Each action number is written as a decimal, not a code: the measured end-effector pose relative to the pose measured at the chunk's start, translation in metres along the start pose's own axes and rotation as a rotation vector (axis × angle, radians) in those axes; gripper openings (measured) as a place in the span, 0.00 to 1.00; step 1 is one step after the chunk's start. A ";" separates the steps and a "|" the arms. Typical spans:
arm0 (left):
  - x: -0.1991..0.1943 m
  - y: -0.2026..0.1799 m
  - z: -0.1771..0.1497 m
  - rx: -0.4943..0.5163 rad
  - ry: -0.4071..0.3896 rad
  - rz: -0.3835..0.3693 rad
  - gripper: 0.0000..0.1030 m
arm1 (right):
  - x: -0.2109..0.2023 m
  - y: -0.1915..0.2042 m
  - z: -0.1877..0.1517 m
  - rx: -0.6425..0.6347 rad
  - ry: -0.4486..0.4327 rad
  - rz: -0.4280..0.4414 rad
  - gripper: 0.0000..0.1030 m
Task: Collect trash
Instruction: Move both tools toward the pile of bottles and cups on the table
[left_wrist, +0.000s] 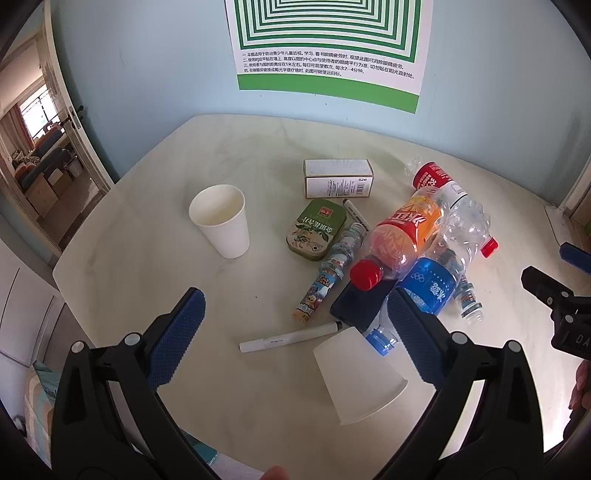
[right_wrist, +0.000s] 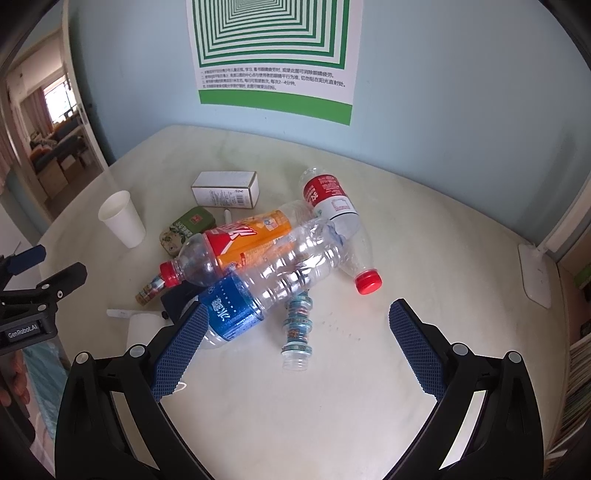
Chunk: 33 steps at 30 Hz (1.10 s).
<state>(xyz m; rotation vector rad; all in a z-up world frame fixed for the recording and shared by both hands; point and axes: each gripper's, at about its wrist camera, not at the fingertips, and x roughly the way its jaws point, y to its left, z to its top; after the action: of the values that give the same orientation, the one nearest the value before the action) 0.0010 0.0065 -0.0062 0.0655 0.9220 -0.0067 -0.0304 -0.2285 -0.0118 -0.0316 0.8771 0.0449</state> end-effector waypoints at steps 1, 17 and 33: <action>0.000 0.000 0.000 0.000 0.002 0.001 0.94 | 0.001 0.000 0.000 -0.001 0.001 0.001 0.94; 0.015 0.001 -0.018 -0.029 0.078 0.004 0.94 | 0.013 -0.006 -0.009 -0.002 0.041 0.022 0.94; 0.058 -0.017 -0.049 -0.072 0.235 -0.019 0.94 | 0.041 -0.025 -0.018 -0.009 0.100 0.110 0.94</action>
<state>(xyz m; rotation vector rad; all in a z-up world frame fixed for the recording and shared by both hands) -0.0032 -0.0064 -0.0825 -0.0096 1.1571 0.0168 -0.0162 -0.2536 -0.0546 0.0064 0.9783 0.1510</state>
